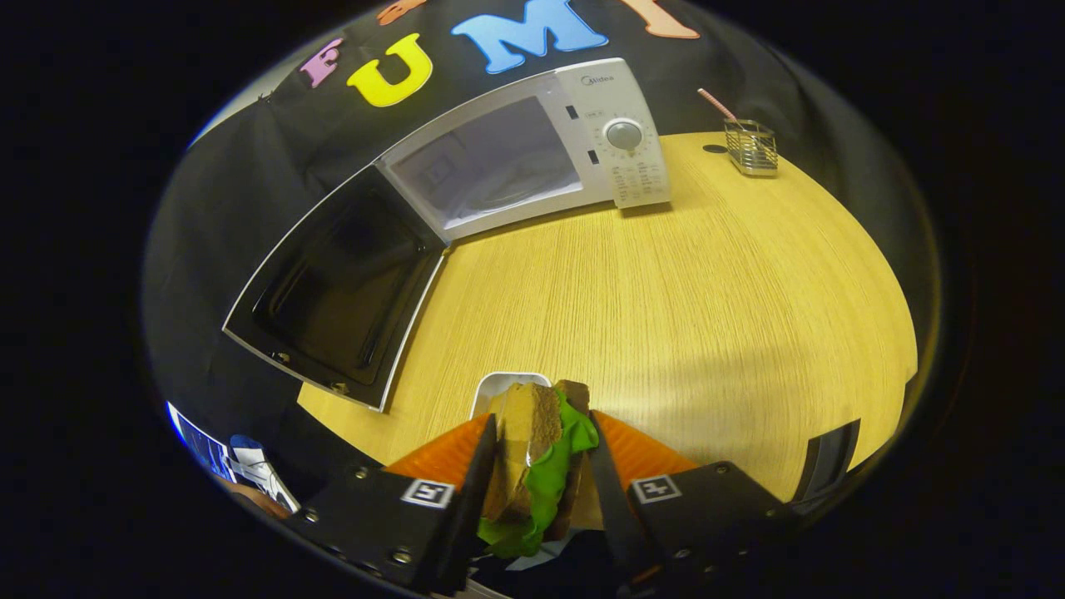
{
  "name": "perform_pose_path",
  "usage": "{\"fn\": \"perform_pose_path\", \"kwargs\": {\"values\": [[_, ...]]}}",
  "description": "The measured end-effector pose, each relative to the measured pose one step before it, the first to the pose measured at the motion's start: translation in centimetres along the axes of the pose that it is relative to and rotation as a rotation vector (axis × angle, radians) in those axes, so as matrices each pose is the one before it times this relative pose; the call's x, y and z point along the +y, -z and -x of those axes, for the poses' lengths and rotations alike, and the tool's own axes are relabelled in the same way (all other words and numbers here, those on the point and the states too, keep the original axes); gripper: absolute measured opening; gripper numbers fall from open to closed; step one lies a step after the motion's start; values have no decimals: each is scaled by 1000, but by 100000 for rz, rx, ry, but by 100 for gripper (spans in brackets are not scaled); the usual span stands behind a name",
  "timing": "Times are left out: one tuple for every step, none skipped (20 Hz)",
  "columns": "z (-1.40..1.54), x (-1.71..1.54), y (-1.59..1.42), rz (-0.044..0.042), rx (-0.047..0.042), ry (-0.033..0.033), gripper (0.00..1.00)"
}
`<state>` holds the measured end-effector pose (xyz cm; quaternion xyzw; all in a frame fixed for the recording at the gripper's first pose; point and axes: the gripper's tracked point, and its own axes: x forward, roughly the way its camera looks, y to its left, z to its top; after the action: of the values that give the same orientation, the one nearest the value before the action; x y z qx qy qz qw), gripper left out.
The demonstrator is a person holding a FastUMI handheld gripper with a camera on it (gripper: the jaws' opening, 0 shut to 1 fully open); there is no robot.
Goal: Open the microwave, put the food inside, and close the microwave door.
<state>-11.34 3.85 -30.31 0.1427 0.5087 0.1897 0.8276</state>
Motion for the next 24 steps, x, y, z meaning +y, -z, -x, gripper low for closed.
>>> {"fn": "perform_pose_path", "kwargs": {"values": [[-231,-27,-96,-1378,-324,475,55],[96,156,133,-341,1360,170,51],[50,271,138,-1594,-307,262,50],[-21,204,88,-5,1445,-507,39],[2,-20,38,1353,391,721,39],[-463,-43,-295,-1909,-1593,835,39],[928,487,79,-9,399,-235,24],[71,-29,-351,-298,-342,826,24],[288,366,36,-76,803,-732,24],[382,378,-543,-1602,-1029,-628,24],[175,355,-255,-1246,194,-1309,24],[376,313,-694,-2020,-1356,-1041,24],[366,332,-311,-1654,-1050,-1280,24],[197,362,-558,-1653,-905,-1185,24],[283,380,-389,-1702,-1218,-1088,24],[129,374,-542,-1705,-1083,-1095,24],[176,416,-444,-1614,-1105,-1173,24],[-29,472,-535,-1472,-1170,-1270,24],[31,513,-398,-1189,-1062,-1031,24],[-83,459,-502,-800,-829,-1012,24],[-97,505,-380,-851,-987,-839,24],[-193,542,-502,-727,-851,-1020,24],[-239,649,-445,-778,-838,-1117,24],[-262,607,-526,-658,-1084,-984,24]]}}
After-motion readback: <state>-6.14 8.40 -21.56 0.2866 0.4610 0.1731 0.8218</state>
